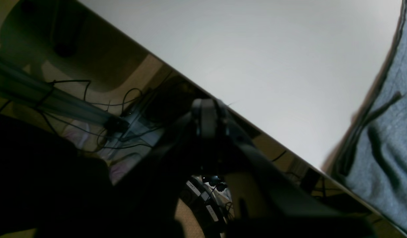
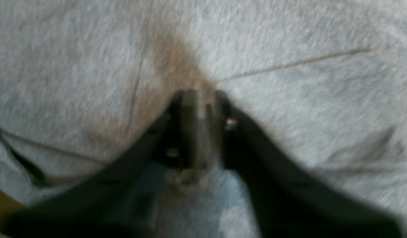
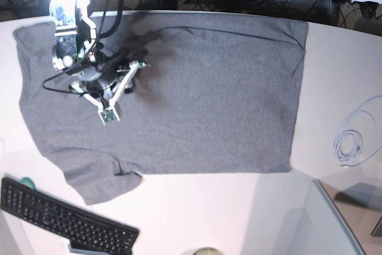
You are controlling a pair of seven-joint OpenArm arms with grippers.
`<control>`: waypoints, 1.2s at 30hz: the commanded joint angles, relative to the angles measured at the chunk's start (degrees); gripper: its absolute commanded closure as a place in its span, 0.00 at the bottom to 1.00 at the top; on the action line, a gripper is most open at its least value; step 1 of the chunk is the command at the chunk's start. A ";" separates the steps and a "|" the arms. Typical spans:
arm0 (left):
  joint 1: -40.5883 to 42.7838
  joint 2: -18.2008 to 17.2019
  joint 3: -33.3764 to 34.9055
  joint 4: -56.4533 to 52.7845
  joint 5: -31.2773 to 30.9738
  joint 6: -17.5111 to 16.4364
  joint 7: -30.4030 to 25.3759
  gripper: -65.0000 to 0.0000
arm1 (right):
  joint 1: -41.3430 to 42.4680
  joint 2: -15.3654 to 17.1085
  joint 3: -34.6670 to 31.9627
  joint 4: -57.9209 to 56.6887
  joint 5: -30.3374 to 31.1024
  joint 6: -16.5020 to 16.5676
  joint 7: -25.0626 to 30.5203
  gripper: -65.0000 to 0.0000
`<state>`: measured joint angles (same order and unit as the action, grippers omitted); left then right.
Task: Layout the t-shirt on the table in an organized manner, then fold the t-shirt properly
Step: 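Move the right gripper onto the shirt and smooth the fabric near the sleeve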
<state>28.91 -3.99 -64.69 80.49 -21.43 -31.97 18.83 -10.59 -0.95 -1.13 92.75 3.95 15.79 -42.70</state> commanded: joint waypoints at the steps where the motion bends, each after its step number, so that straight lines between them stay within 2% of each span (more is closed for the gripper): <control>1: 0.68 -0.89 -0.41 0.70 -0.94 -0.25 -1.20 1.00 | 0.79 -0.15 -0.94 0.31 0.23 -0.71 0.63 0.61; 3: 0.59 -0.89 -0.41 0.70 -0.85 -0.25 -1.20 1.00 | 1.14 0.20 -2.17 -1.63 0.23 -3.70 0.72 0.50; 5: 0.59 -0.89 -0.41 0.70 -0.85 -0.25 -1.20 1.00 | 2.02 0.29 -2.61 -3.04 0.23 -5.46 0.72 0.51; 9: 0.59 -0.89 -0.41 0.70 -0.85 -0.25 -1.20 1.00 | 3.16 0.29 -2.52 -6.20 0.23 -5.46 0.72 0.56; 11: 0.76 -0.89 -0.50 0.70 -0.85 -0.25 -1.20 1.00 | 3.78 0.29 -2.43 -7.52 0.23 -5.46 0.72 0.64; 14: 0.85 -0.89 -0.68 0.70 -0.85 -0.25 -1.20 1.00 | 4.74 0.20 -2.08 -8.57 0.23 -5.46 0.81 0.91; 16: 0.94 -0.89 -0.68 0.08 -0.85 -0.25 -1.20 1.00 | 4.92 0.20 -2.08 -8.31 0.32 -5.64 0.81 1.00; 23: 0.50 -1.15 -0.85 -4.14 -0.85 -0.25 -1.56 1.00 | 5.62 -0.15 -1.91 -8.13 0.58 -5.99 2.48 0.99; 28: 0.50 -1.15 -0.94 -3.87 -0.85 -0.25 -1.56 1.00 | 5.53 -0.15 -1.91 -8.22 0.58 -10.21 5.12 0.99; 34: 0.50 -0.98 0.20 -3.43 -0.85 -0.25 -1.56 1.00 | 5.45 -0.32 0.82 -8.49 0.58 -10.47 5.91 0.99; 36: 0.50 -0.98 1.70 -3.43 -0.85 -0.25 -1.56 1.00 | 5.45 -1.38 3.10 -8.49 0.58 -10.39 5.91 0.99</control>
<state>28.86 -4.16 -62.72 76.01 -21.41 -31.79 18.61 -5.78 -2.07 2.04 83.50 4.38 5.78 -38.04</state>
